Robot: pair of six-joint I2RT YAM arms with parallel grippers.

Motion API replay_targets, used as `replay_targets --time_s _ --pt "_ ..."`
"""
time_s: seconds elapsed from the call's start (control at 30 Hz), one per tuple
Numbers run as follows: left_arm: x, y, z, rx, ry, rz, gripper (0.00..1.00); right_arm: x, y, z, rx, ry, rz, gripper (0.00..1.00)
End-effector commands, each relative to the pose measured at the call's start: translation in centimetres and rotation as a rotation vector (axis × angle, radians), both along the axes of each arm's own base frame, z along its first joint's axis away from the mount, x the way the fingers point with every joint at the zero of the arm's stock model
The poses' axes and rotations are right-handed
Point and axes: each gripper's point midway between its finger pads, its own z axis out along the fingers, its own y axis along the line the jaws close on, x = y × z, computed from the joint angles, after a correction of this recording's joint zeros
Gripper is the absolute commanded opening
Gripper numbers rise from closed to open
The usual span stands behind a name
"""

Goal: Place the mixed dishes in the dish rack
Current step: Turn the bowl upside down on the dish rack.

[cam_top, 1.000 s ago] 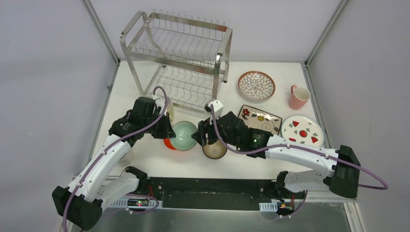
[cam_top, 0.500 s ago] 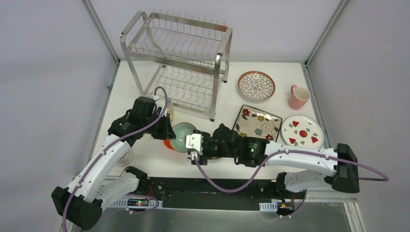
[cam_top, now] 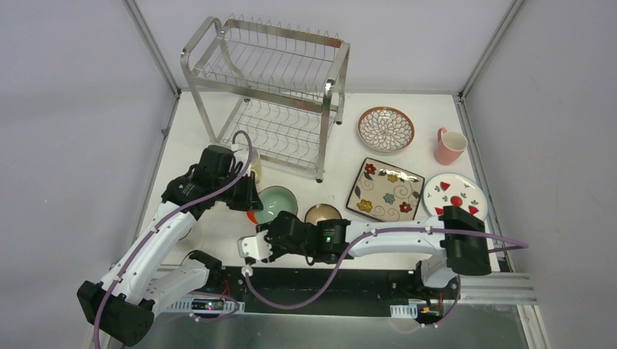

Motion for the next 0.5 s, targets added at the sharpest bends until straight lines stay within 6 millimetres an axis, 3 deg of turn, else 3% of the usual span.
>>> replay_targets --time_s 0.0,0.2,0.27,0.47 --pt "0.5 -0.8 3.2 -0.061 -0.083 -0.034 0.0 2.2 1.1 0.9 -0.031 -0.176 -0.071 0.39" --pt "0.3 -0.2 2.7 -0.029 -0.065 -0.01 0.0 1.7 2.3 1.3 0.061 -0.171 -0.08 0.0" --pt "0.4 -0.1 2.9 -0.026 -0.064 -0.001 0.02 1.6 2.5 2.1 0.119 -0.155 -0.088 0.0" --pt "0.5 0.0 5.2 -0.048 -0.112 0.012 0.44 1.2 2.6 4.7 0.348 -0.056 -0.118 0.0"
